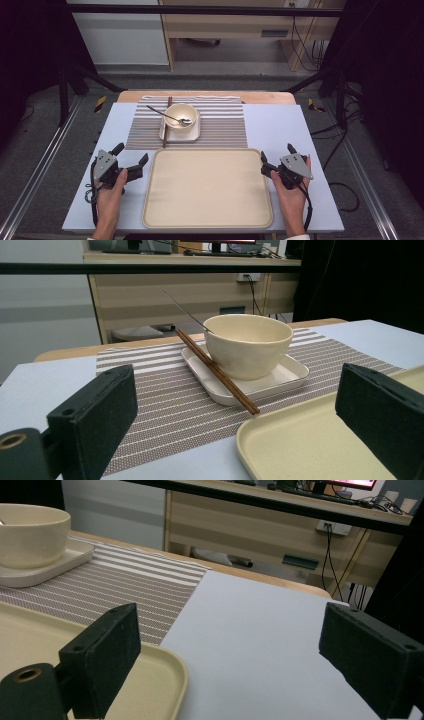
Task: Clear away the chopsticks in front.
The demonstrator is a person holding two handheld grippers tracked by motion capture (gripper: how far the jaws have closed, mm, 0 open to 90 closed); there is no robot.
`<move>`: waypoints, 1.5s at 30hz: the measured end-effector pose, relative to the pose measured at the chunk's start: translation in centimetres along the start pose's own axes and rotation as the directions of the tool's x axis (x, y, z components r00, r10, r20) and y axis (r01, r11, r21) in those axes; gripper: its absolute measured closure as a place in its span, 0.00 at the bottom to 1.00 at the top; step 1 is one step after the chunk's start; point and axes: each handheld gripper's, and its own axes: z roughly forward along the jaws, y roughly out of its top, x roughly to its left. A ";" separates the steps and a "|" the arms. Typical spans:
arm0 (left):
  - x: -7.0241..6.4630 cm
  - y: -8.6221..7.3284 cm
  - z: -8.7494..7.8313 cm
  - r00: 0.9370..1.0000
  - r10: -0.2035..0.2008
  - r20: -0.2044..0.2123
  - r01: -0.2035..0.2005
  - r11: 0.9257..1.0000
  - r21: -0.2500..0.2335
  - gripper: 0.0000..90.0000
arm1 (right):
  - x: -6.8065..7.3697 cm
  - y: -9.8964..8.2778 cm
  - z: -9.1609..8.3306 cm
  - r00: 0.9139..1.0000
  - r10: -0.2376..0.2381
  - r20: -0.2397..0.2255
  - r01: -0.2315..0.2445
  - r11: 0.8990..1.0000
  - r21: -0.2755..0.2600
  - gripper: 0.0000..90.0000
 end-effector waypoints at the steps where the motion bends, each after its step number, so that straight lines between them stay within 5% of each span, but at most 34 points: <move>1: 0.0 0.0 0.0 1.000 0.000 0.000 0.000 1.000 0.000 0.03 | 0.1 0.0 0.0 1.000 0.004 -0.001 -0.004 1.000 -0.001 0.11; 10: -0.2 0.1 0.0 1.000 0.000 0.008 0.000 1.000 0.018 0.04 | 0.4 0.0 -0.2 1.000 -0.003 -0.026 0.003 1.000 -0.013 0.12; 15: -0.7 0.1 0.2 0.999 0.039 0.024 -0.039 0.999 0.031 0.03 | 0.3 0.1 -0.3 1.000 0.001 -0.016 -0.002 1.000 -0.023 0.12; 23: -0.8 0.3 0.1 0.998 0.045 0.034 -0.047 0.998 0.050 0.03 | 0.6 0.3 -0.6 1.000 -0.014 0.007 0.014 1.000 -0.028 0.11; 29: -1.2 2.0 0.6 0.995 0.076 0.058 -0.082 0.992 0.094 0.04 | 0.8 0.5 -0.8 1.000 -0.016 0.008 0.016 0.999 -0.029 0.11; 34: -1.8 4.6 1.7 0.984 0.154 0.089 -0.166 0.975 0.148 0.05 | 0.8 0.6 -0.8 1.000 -0.012 0.003 0.012 0.999 -0.032 0.11; 35: -2.0 5.6 2.2 0.977 0.185 0.110 -0.201 0.966 0.165 0.04 | 0.8 0.6 -0.8 1.000 -0.012 0.002 0.012 0.999 -0.030 0.11; 41: -2.3 6.9 3.8 0.964 0.214 0.159 -0.244 0.948 0.204 0.04 | 0.7 0.5 -0.8 1.000 -0.006 -0.001 0.006 1.000 -0.013 0.10; 45: -2.6 7.1 5.4 0.963 0.187 0.193 -0.236 0.932 0.276 0.05 | 0.8 0.5 -0.7 1.000 -0.014 0.005 0.014 1.000 -0.010 0.10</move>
